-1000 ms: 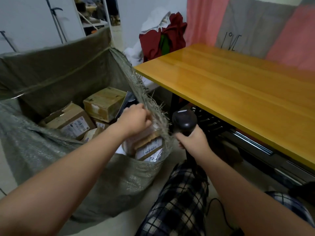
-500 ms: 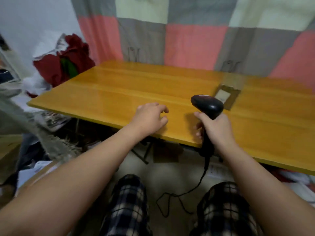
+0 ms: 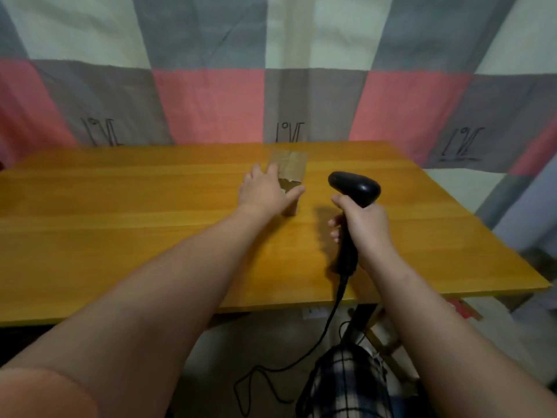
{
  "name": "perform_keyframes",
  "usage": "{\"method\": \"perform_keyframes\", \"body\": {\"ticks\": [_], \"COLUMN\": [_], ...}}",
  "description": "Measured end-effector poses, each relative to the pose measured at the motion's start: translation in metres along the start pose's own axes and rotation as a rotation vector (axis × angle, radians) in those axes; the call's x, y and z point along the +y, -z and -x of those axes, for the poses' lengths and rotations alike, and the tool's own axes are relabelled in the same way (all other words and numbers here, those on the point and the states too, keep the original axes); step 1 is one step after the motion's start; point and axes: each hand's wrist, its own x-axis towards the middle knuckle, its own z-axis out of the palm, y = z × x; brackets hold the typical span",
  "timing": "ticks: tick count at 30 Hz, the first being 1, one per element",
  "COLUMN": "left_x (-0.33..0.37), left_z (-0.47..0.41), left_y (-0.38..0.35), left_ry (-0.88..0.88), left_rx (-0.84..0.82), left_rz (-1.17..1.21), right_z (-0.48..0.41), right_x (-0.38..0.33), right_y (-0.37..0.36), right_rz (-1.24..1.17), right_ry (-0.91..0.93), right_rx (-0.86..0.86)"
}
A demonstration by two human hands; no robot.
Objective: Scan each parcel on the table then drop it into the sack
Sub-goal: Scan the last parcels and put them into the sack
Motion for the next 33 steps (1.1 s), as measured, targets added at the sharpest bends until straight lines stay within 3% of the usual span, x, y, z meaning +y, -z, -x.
{"method": "perform_keyframes", "body": {"ticks": [5,11,15,18,21,33], "left_x": [0.007,-0.047,-0.100,-0.134,-0.157,-0.188], "left_z": [-0.022,0.008,0.053,0.076,0.090,0.106], "left_y": [-0.007,0.010,0.020,0.030,0.035,0.030], "left_ry": [0.138,0.165,0.216,0.228,0.223,0.224], "left_rx": [-0.005,-0.006,-0.010,-0.039,-0.095,-0.034], "left_rz": [0.201,0.817,1.057,1.054,0.889,0.658], "right_z": [-0.004,0.003,0.017,0.031,0.048,0.084], "right_x": [0.011,0.017,0.019,0.020,0.023,0.023], "right_y": [-0.001,-0.015,-0.039,-0.061,-0.083,-0.118], "right_rz": [0.007,-0.010,-0.035,-0.027,-0.017,0.038], "right_ry": [-0.041,-0.041,0.001,0.042,0.110,0.270], "right_rx": [0.007,-0.105,-0.223,-0.323,-0.384,-0.373]}}
